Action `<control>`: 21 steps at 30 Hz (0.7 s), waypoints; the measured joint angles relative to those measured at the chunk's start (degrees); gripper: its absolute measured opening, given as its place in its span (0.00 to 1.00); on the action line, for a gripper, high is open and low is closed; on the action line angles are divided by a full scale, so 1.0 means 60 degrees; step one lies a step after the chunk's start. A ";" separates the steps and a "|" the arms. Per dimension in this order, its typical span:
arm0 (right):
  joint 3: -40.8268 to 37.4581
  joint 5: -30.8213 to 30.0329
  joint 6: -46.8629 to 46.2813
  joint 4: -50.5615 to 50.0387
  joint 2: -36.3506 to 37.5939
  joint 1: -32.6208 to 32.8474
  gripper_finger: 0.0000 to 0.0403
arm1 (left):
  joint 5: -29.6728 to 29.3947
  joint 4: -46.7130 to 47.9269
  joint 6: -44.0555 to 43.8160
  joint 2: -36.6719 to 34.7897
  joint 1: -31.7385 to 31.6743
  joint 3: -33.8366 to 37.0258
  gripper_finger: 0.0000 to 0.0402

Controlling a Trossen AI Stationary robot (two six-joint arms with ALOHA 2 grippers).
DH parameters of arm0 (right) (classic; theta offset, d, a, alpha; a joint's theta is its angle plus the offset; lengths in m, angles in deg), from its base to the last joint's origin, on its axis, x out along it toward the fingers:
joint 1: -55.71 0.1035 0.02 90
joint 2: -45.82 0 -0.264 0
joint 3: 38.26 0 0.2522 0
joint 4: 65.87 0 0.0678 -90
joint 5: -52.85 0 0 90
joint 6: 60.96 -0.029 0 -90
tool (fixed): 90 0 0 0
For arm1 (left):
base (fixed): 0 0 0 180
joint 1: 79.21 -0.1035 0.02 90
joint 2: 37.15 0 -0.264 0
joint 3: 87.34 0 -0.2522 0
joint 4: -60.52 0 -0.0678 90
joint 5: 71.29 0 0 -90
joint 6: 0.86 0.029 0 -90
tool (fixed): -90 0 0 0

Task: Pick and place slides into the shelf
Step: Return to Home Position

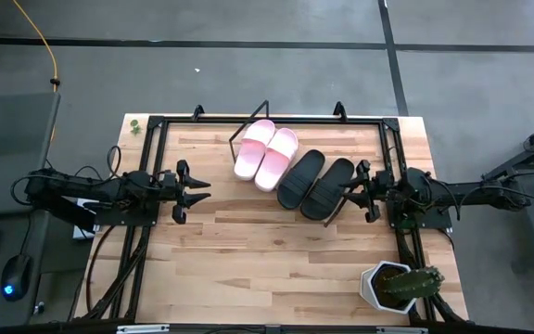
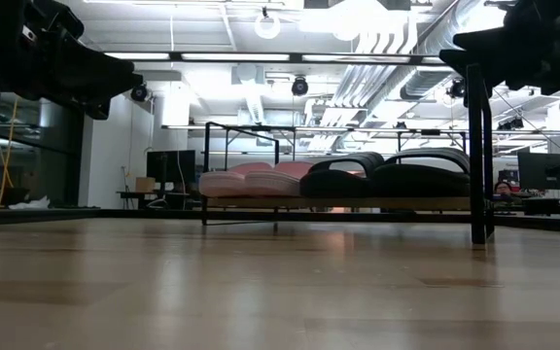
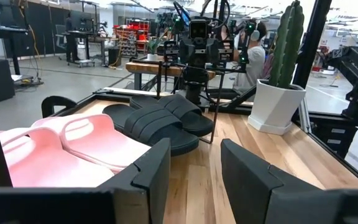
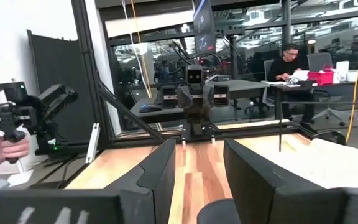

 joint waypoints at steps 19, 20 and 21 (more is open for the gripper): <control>0.0004 0.0002 0.0224 0.0103 -0.0009 -0.0004 0.32 | 0.0000 0.0087 -0.0004 0.0000 -0.0001 0.0000 0.32; 0.0004 0.0006 0.0276 0.0097 -0.0009 0.0000 0.32 | 0.0000 0.0087 -0.0004 -0.0002 -0.0001 0.0000 0.32; 0.0004 0.0007 0.0340 0.0092 -0.0009 0.0000 0.32 | 0.0000 0.0086 -0.0004 0.0000 -0.0001 0.0000 0.32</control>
